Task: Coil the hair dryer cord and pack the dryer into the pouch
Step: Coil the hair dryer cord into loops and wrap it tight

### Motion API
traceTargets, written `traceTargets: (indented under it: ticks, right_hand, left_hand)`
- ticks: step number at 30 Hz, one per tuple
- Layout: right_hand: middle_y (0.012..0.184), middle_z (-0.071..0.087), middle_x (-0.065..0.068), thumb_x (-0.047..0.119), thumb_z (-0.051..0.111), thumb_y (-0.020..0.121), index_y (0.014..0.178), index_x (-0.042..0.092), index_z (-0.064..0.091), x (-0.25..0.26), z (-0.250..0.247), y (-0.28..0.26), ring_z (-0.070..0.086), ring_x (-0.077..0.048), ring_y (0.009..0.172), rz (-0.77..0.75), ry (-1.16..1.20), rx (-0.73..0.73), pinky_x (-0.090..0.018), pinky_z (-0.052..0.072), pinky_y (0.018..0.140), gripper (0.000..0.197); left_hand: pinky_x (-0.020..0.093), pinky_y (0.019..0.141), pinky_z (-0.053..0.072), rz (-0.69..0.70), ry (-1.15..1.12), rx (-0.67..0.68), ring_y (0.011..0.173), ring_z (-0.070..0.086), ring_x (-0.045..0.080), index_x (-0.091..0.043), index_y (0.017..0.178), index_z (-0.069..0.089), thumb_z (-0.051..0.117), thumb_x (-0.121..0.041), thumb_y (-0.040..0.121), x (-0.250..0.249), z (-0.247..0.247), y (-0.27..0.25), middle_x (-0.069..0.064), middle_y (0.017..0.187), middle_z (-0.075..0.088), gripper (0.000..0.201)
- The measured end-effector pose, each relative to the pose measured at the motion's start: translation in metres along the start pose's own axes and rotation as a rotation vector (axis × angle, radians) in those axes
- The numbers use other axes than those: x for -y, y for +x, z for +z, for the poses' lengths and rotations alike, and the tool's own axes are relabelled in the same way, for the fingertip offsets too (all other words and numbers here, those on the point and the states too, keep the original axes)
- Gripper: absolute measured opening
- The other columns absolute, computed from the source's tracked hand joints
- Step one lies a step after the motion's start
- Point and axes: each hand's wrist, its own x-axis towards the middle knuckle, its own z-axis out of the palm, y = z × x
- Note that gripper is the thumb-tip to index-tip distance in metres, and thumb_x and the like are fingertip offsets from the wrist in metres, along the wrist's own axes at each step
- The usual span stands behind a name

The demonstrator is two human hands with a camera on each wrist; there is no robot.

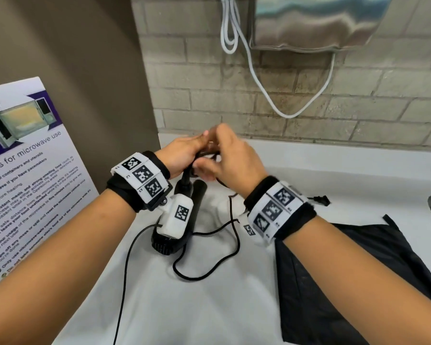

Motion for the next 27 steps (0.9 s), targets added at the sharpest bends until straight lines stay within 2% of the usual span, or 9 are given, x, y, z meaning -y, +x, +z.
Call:
traceTargets:
  ticks: [1,3,6,8,9,12,16,23,27]
  right_hand:
    - [0.097,0.051,-0.003,0.036,0.074,0.072,0.1,0.014,0.043,-0.003,-0.005,0.006,0.058,-0.024,0.075,0.082,0.112,0.0,-0.037,0.047,0.064,0.047]
    - [0.094,0.05,0.001,0.038,0.081,0.062,0.09,0.018,0.041,-0.013,-0.013,0.018,0.058,-0.02,0.07,0.137,0.173,-0.009,-0.039,0.049,0.063,0.053]
    - [0.076,0.061,0.0,0.053,0.071,0.066,0.082,0.02,0.055,-0.029,-0.011,0.029,0.058,-0.016,0.07,0.149,0.159,0.204,-0.035,0.05,0.07,0.04]
    - [0.063,0.062,-0.007,0.054,0.057,0.079,0.08,0.01,0.062,-0.035,-0.009,0.026,0.055,-0.012,0.059,0.189,0.303,0.261,-0.026,0.046,0.062,0.044]
    - [0.059,0.061,-0.005,0.048,0.052,0.085,0.078,0.006,0.064,-0.039,-0.008,0.024,0.053,-0.008,0.055,0.193,0.374,0.24,-0.021,0.043,0.059,0.045]
    - [0.053,0.059,0.009,0.029,0.042,0.096,0.069,0.018,0.059,-0.044,0.001,0.013,0.05,0.002,0.047,0.172,0.493,0.179,-0.01,0.036,0.056,0.034]
    - [0.066,0.057,0.002,0.019,0.038,0.099,0.079,0.018,0.052,-0.047,0.011,0.001,0.037,-0.002,0.043,0.309,0.713,0.181,-0.011,0.029,0.04,0.024]
    - [0.062,0.039,0.002,0.003,0.032,0.098,0.084,0.017,0.045,-0.042,0.014,0.003,0.04,0.003,0.043,0.324,0.788,0.035,-0.009,0.034,0.046,0.024]
    - [0.054,0.04,0.005,0.018,0.033,0.1,0.077,0.021,0.05,-0.038,0.014,0.007,0.039,-0.01,0.051,0.265,0.577,-0.081,-0.023,0.035,0.058,0.028]
  left_hand:
    - [0.02,0.042,0.046,-0.026,0.026,0.044,0.039,0.054,0.009,-0.012,0.079,0.058,0.025,-0.04,0.099,-0.003,0.003,-0.004,-0.004,0.049,0.058,0.048]
    - [0.014,0.032,0.026,-0.06,0.005,0.214,0.025,0.03,0.006,-0.019,0.058,0.052,0.016,-0.057,0.094,-0.006,0.006,-0.006,-0.002,0.047,0.049,0.063]
    - [0.011,0.032,0.018,-0.066,-0.014,0.341,0.028,0.019,0.0,-0.016,0.07,0.052,0.053,-0.077,0.066,-0.007,0.005,-0.008,-0.008,0.046,0.037,0.061]
    - [0.012,0.032,0.016,0.014,0.105,0.307,0.03,0.02,-0.001,-0.005,0.093,0.059,0.073,-0.058,0.063,-0.007,0.002,-0.01,-0.011,0.038,0.035,0.063]
    - [0.013,0.032,0.015,0.059,0.128,0.283,0.03,0.02,-0.002,-0.005,0.093,0.06,0.072,-0.052,0.064,-0.007,0.001,-0.01,-0.009,0.036,0.039,0.057]
    - [0.014,0.032,0.012,0.072,0.028,0.138,0.029,0.018,-0.001,-0.011,0.075,0.059,0.051,-0.044,0.081,-0.007,-0.004,-0.008,-0.011,0.034,0.03,0.035]
    - [0.017,0.034,0.011,0.026,-0.098,-0.051,0.028,0.016,0.001,-0.01,0.069,0.054,0.034,-0.036,0.098,-0.006,-0.01,-0.001,-0.011,0.034,0.02,0.043]
    - [0.015,0.033,0.023,-0.073,-0.275,0.083,0.026,0.022,0.004,-0.012,0.066,0.074,0.023,-0.024,0.096,-0.008,-0.022,0.001,-0.005,0.039,0.033,0.06]
    - [0.015,0.034,0.028,-0.127,-0.348,0.126,0.024,0.024,0.005,-0.012,0.067,0.075,0.019,-0.021,0.092,-0.008,-0.022,-0.001,-0.006,0.042,0.038,0.062]
